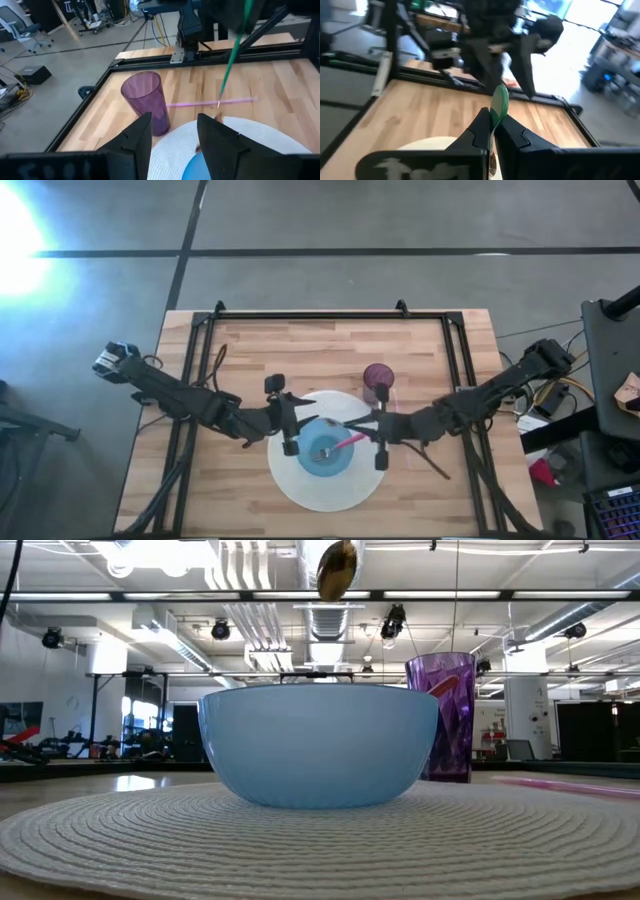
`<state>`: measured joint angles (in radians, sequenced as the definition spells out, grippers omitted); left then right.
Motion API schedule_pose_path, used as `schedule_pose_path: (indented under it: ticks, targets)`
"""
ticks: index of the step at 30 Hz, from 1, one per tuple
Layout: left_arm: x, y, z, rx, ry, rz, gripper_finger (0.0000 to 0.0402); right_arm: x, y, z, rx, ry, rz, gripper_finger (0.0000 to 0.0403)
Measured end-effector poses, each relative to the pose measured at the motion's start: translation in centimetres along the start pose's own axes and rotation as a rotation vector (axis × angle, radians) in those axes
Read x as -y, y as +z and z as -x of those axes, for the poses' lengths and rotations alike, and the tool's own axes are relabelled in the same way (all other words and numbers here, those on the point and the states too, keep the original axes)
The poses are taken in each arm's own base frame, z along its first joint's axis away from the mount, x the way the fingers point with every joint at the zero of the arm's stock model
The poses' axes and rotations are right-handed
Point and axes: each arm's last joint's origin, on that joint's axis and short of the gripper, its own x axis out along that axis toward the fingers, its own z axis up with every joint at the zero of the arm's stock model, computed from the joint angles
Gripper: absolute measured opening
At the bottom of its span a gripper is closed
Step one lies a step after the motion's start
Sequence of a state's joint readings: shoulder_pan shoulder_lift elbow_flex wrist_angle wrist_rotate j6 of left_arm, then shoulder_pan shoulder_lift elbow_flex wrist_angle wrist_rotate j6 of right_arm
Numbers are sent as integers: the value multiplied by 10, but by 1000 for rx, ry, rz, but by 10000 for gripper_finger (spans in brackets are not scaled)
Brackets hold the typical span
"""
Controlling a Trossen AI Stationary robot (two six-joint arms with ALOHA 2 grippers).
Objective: Pick & Place Utensil
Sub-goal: Put the green spoon into the blue bowl
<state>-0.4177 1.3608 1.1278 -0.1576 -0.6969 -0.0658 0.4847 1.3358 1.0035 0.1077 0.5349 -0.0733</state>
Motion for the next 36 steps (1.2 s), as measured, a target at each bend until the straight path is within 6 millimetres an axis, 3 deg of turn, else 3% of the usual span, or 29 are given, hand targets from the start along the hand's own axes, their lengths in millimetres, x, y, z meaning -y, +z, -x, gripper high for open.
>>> schedule_pose_path:
  ticks: [13, 20, 28, 36]
  targets:
    - [-2, 0, 6, -21, -64, 66, 151, 12, 17, 33, 86, 285, 253, 8]
    - [-1, -3, 7, -54, -112, 106, 151, 16, 16, 37, 162, 506, 411, 8]
    - [0, -3, 7, -55, -122, 128, 151, 17, 2, 34, 177, 656, 480, 8]
    - [0, -3, 7, -56, -121, 149, 151, 12, -26, 30, 135, 682, 491, 8]
